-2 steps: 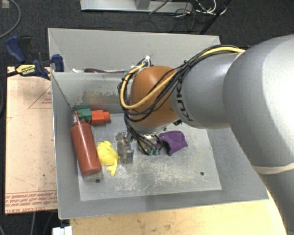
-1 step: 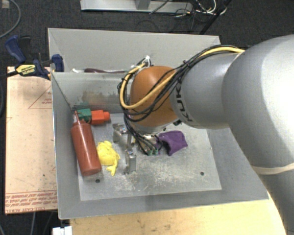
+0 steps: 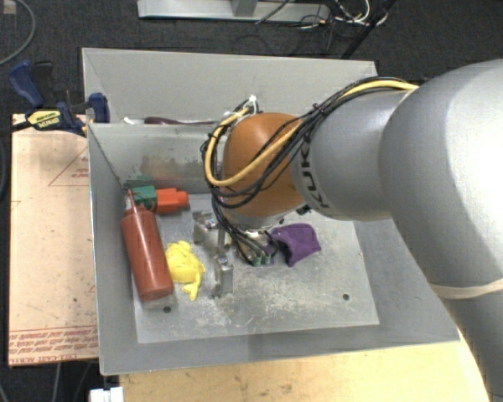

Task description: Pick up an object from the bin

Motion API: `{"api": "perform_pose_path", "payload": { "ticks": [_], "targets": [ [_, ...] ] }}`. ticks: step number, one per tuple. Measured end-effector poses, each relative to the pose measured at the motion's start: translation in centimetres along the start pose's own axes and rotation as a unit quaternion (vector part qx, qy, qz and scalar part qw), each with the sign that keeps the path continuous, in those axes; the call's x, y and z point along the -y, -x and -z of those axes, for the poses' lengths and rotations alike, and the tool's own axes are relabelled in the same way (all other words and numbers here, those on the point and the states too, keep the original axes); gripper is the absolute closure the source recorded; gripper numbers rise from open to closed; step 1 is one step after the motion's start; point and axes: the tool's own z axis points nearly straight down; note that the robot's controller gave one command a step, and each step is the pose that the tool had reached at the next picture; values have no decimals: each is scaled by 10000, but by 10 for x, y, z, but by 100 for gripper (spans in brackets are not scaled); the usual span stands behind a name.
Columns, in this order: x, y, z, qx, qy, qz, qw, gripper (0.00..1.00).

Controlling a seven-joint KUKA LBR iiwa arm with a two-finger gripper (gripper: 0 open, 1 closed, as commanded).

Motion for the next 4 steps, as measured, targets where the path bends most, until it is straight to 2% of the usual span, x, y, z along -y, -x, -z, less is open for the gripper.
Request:
{"api": "perform_pose_path", "payload": {
  "ticks": [1,2,3,4],
  "targets": [
    [8,1,41,-36,3,-112,9999,0],
    [54,6,111,-1,7,173,9999,0],
    [72,3,128,76,-12,180,9998,0],
    [80,-14,64,25,9,229,9997,0]
  ]
}}
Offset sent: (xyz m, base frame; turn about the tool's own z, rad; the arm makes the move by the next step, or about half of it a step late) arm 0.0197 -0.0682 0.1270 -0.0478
